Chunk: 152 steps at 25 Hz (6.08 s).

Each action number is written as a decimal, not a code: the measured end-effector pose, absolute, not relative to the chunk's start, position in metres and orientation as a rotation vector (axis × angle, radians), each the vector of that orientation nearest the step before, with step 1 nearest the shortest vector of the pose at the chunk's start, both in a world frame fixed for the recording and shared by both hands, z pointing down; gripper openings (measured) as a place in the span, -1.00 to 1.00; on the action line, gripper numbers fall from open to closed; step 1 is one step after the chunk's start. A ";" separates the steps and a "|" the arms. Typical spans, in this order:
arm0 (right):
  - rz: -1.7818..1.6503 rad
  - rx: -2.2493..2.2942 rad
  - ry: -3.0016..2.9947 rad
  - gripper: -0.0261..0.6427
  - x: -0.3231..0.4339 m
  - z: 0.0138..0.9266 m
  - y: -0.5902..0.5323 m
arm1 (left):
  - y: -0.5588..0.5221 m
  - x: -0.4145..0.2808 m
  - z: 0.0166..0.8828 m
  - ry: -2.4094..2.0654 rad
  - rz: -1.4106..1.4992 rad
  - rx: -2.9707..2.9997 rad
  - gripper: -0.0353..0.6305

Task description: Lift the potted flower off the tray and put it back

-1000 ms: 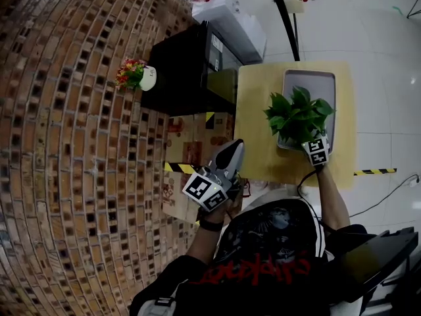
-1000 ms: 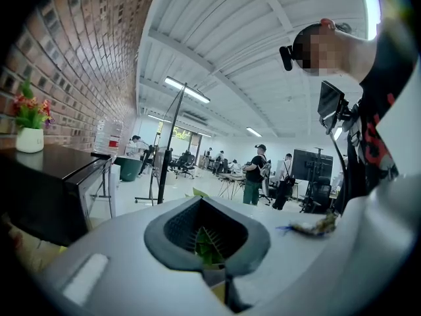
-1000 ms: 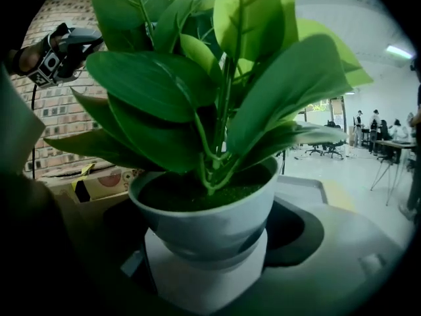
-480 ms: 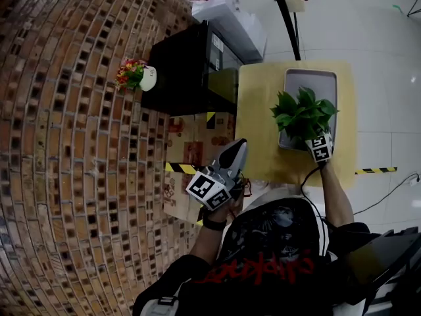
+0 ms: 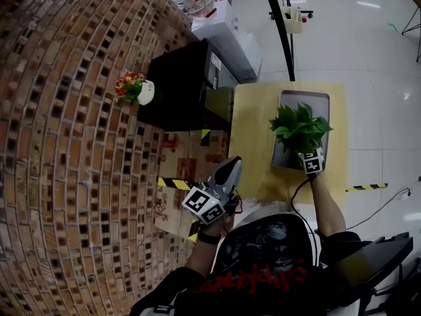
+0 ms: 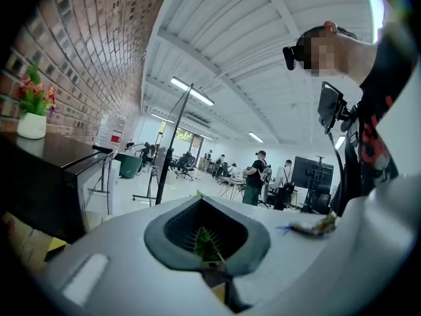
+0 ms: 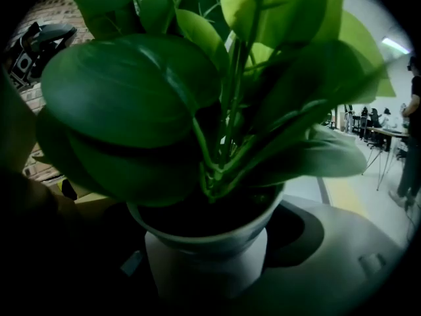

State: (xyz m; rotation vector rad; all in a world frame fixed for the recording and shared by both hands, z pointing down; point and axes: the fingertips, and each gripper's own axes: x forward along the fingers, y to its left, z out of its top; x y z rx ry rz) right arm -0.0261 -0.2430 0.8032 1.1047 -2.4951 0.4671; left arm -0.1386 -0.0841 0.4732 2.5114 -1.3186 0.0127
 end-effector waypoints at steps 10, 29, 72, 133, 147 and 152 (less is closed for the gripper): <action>0.484 1.141 -2.456 0.64 -0.028 0.807 -0.273 | -0.085 -0.144 0.471 -1.322 -0.001 2.514 -0.89; 0.651 1.120 -2.429 0.74 -0.033 0.830 -0.278 | -0.076 -0.158 0.472 -1.330 -0.026 2.503 -0.89; 0.428 1.408 -2.679 -0.06 0.010 0.620 -0.196 | -0.097 -0.140 0.447 -1.114 -0.179 2.676 -0.89; 0.144 1.244 -2.677 -0.92 -0.058 0.450 -0.125 | -0.101 -0.105 0.425 -0.978 -0.139 2.756 -0.89; 0.181 1.151 -2.742 -0.92 -0.048 0.448 -0.097 | -0.073 -0.090 0.423 -1.039 -0.107 2.736 -0.89; 0.247 1.284 -2.715 -0.92 -0.016 0.449 -0.067 | -0.044 -0.060 0.435 -0.884 -0.060 2.765 -0.89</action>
